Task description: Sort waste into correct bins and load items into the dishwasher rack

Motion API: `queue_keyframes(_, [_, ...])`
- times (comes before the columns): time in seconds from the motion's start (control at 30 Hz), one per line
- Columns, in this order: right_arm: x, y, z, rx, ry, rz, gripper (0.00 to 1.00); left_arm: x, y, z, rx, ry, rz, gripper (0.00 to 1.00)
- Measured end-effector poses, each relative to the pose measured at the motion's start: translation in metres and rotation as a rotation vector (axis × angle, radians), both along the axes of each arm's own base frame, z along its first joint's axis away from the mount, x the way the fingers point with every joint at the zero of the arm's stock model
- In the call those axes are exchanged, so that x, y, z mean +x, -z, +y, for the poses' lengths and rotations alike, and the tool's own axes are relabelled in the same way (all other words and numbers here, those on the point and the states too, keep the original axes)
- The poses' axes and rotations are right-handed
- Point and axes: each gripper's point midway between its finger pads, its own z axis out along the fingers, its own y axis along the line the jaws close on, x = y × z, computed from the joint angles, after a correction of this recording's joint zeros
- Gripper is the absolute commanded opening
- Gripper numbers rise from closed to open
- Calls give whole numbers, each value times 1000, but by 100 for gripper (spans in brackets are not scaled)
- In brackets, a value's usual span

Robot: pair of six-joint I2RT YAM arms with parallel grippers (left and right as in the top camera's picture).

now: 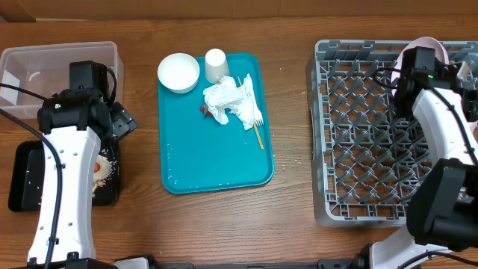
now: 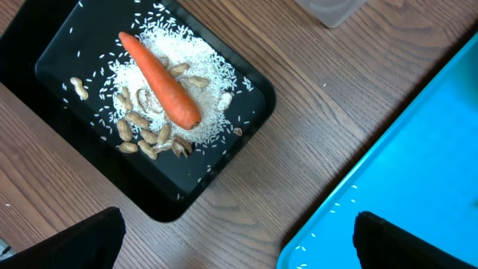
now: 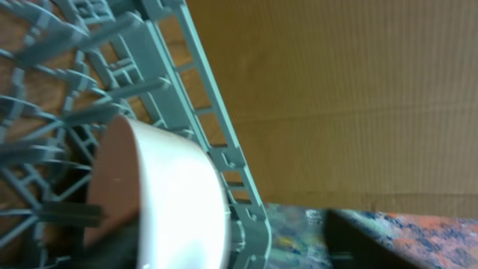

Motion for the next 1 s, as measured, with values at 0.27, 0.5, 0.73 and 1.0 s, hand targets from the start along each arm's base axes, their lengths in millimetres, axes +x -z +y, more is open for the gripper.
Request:
queue_keyframes(0.27, [24,17,30,110,-101,-41,100,0,0,0,0,0,0,100])
queue_keyframes(0.5, [53,45,71,527,-172,-226,100,0,0,0,0,0,0,100])
queue_keyframes(0.73, [88,-39,97,813,-329,-592,100,0,0,0,0,0,0,100])
queue_keyframes(1.0, [86,-81,205,1335,-615,-653,100,0,0,0,0,0,0,100])
